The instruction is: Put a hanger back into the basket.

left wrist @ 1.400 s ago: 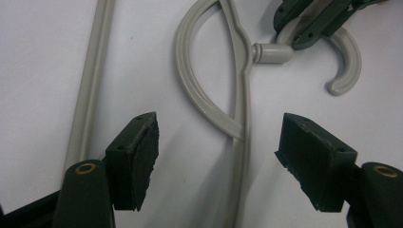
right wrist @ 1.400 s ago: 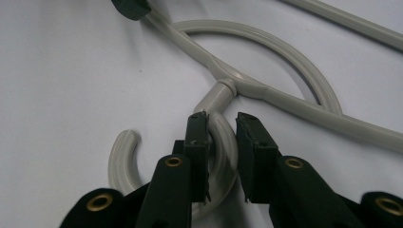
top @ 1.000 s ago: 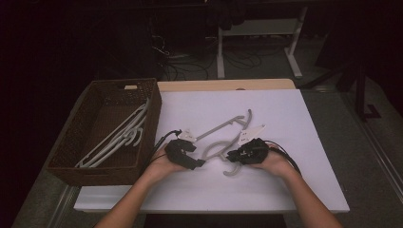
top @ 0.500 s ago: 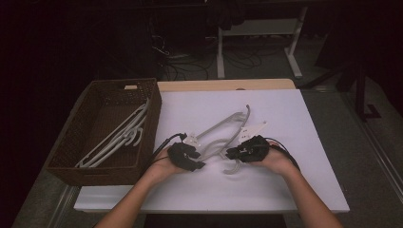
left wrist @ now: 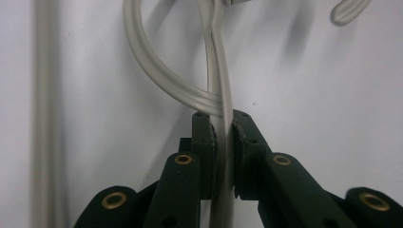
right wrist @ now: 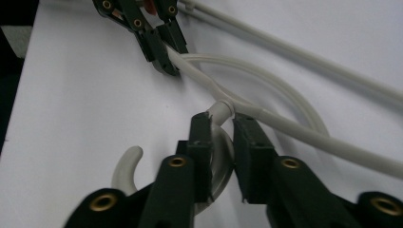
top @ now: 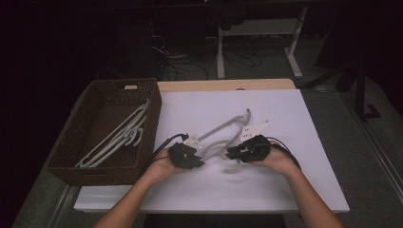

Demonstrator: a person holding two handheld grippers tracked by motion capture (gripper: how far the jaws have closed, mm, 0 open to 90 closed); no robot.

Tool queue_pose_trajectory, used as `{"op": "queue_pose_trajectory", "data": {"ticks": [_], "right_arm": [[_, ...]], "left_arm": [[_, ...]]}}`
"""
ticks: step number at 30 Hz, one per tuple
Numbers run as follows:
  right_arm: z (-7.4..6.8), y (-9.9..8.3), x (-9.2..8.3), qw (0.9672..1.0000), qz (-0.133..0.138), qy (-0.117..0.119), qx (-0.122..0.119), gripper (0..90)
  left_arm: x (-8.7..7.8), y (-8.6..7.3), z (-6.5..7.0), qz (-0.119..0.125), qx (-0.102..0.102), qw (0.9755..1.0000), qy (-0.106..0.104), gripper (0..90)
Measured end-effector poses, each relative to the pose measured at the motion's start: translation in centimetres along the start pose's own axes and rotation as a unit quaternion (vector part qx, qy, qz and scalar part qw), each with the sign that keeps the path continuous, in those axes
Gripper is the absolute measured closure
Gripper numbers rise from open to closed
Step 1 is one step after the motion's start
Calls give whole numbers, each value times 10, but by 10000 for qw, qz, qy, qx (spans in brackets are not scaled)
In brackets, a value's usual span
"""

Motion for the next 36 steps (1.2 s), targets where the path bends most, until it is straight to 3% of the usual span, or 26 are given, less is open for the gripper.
{"op": "queue_pose_trajectory", "data": {"ticks": [6, 12, 20, 27, 31, 36], "right_arm": [[2, 7, -19, 9986, 384, -295, 216, 426], [4, 9, -58, 9930, 802, -802, 324, 335], [1, 0, -97, 9838, 1233, -1158, 600, 246], [-9, -16, -94, 9853, 994, -1197, 709, 197], [-14, -21, -88, 9857, 862, -1223, 773, 160], [-17, -28, -81, 9859, 704, -1253, 863, 142]], "left_arm": [[-9, 10, 3, 129, -146, 9998, -68, 817], [-23, 26, 5, 299, -307, 9991, -55, 818], [-59, 52, 8, 448, -413, 9981, 44, 817], [-97, 69, 9, 530, -429, 9977, -15, 817], [-120, 73, 5, 542, -461, 9974, -61, 817], [-154, 74, -6, 567, -493, 9972, 50, 816]]}}
Point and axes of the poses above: each handheld gripper's, and its own axes: x roughly forward along the jaws, y roughly out of its top, z roughly to its right, the point moved 5 cm from there along x, roughly forward along the jaws, and after that the axes turned 11 degrees about -x, right-handed, at the moved point
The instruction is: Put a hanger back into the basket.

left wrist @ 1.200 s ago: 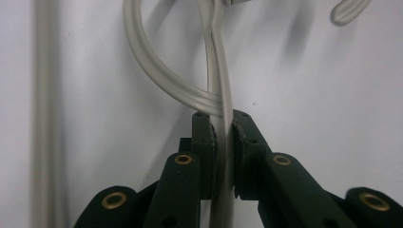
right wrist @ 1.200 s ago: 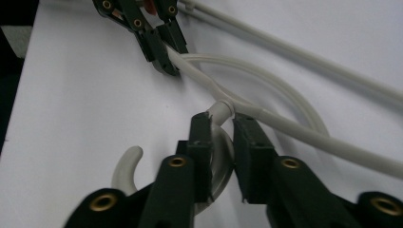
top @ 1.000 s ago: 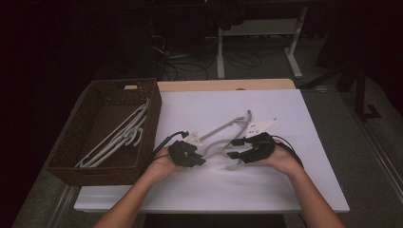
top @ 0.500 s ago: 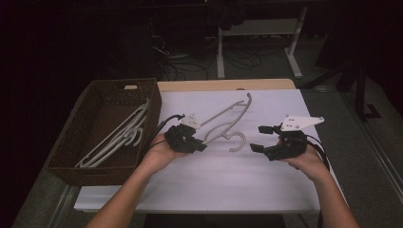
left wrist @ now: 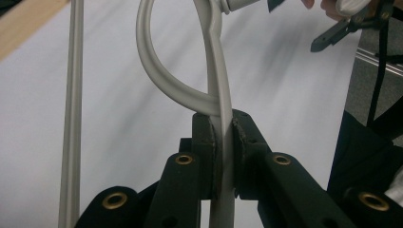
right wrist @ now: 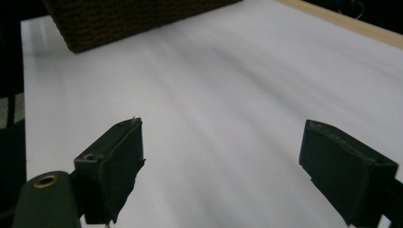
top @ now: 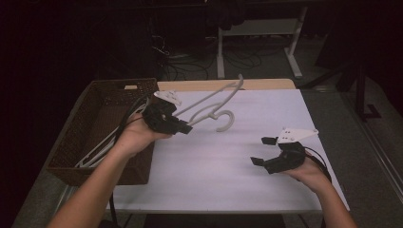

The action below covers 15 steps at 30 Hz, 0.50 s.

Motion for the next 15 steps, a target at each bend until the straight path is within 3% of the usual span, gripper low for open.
{"op": "queue_pose_trajectory", "data": {"ticks": [8, 15], "right_arm": [[5, -2, 7, 9998, -85, -176, 33, 137], [10, -7, 9, 9997, -69, -207, 77, 135]], "left_arm": [[-54, -5, -31, 237, -91, 9996, 149, 816], [-96, -31, -63, 470, -419, 9974, 345, 816]]}}
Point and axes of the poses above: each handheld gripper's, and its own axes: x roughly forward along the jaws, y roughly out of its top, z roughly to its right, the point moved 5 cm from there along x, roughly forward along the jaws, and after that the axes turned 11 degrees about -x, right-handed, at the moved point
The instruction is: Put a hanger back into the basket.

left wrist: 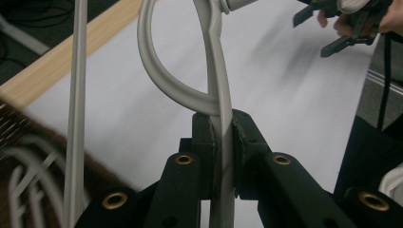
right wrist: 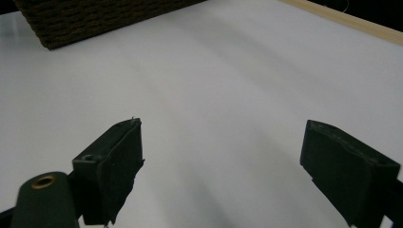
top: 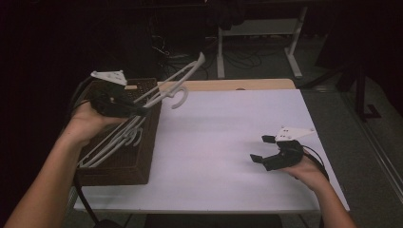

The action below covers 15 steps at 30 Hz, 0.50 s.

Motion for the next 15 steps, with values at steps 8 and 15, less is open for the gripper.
{"op": "queue_pose_trajectory", "data": {"ticks": [8, 15], "right_arm": [[2, -1, 1, 10000, -57, -48, -11, 135], [4, -1, 0, 9998, -91, -154, -23, 135]], "left_arm": [[-23, -38, -35, 27, -413, 9989, 239, 816], [-37, -79, -58, 26, -798, 9960, 397, 815]]}}
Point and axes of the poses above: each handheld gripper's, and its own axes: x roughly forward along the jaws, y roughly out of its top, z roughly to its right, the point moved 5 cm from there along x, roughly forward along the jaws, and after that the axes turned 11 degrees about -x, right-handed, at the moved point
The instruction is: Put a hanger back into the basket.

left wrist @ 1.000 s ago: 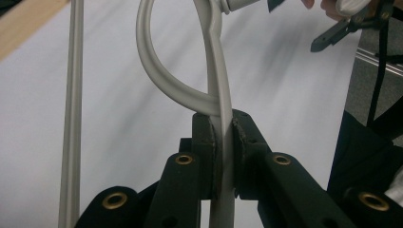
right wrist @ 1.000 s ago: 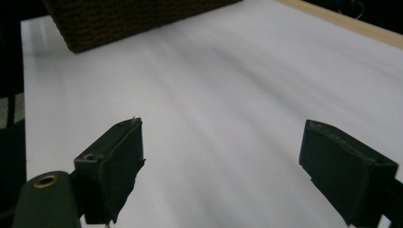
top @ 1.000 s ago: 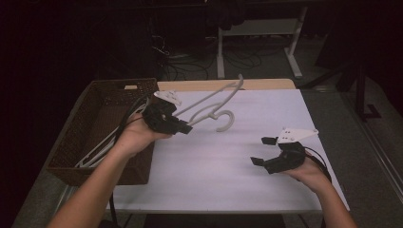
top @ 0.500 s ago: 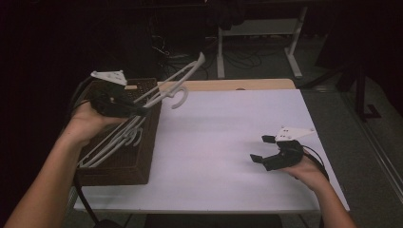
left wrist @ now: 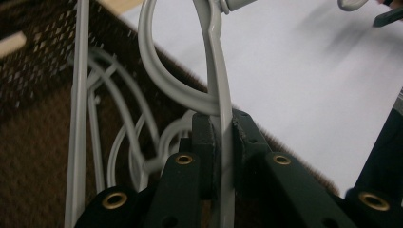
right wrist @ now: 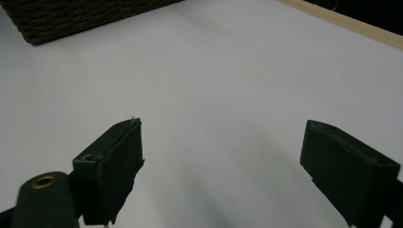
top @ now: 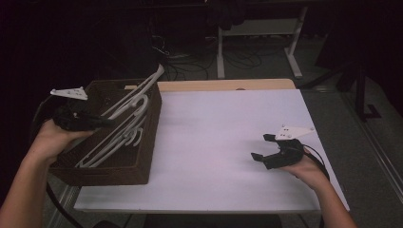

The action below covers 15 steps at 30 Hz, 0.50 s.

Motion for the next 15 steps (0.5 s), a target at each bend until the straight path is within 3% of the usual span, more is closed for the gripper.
{"op": "queue_pose_trajectory", "data": {"ticks": [8, 15], "right_arm": [[3, -1, 2, 10000, -36, -31, 16, 135], [2, -1, 4, 10000, -70, -21, -4, 135]], "left_arm": [[-3, -26, -25, -145, -254, 9996, 46, 815], [12, -39, -42, -371, -370, 9986, 107, 814]]}}
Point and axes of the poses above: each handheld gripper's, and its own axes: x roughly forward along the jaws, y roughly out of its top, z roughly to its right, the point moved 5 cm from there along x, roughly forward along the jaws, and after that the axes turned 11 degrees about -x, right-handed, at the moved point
